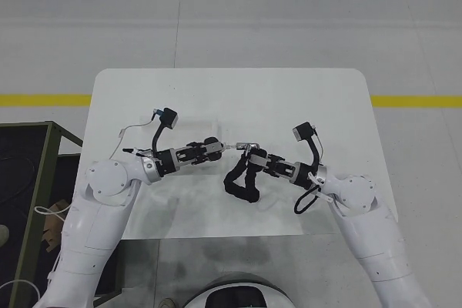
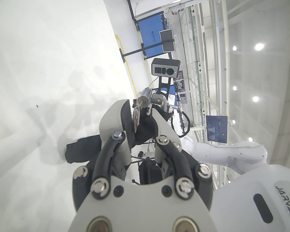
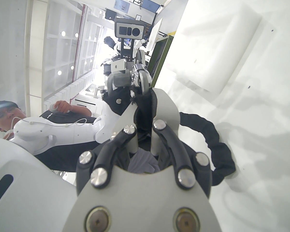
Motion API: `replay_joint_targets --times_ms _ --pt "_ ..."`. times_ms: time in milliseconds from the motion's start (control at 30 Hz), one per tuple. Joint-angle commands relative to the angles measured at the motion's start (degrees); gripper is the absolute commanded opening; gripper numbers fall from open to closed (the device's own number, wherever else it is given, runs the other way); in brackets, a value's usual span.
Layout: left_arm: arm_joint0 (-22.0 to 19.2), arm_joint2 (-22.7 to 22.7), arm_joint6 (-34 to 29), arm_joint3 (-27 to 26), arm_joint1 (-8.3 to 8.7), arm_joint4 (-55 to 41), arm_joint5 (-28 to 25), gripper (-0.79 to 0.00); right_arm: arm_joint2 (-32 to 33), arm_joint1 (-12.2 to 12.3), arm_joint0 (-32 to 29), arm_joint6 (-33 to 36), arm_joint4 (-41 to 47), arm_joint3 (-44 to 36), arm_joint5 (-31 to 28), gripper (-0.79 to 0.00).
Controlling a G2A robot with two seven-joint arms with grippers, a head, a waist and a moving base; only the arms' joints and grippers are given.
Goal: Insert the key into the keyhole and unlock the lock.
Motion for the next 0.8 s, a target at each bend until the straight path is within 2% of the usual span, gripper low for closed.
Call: replay_joint_targets --times_ms 0,267,767 --pt "0.0 0.2 0.0 0.0 -0.01 0.1 0.0 -0.785 0.0 0.0 0.0 0.1 0.1 0.0 0.1 -0.785" --pt "-0.1 0.4 0.2 -0.5 -0.08 0.1 -0.6 -0.785 0.2 0.2 0.2 -0.1 0.4 0.4 0.0 -0.785" --pt "0.7 -2.2 2.0 0.7 0.23 0.4 -0.7 -0.785 2.9 0.9 -1.0 -1.0 2.7 0.4 0.2 -0.785"
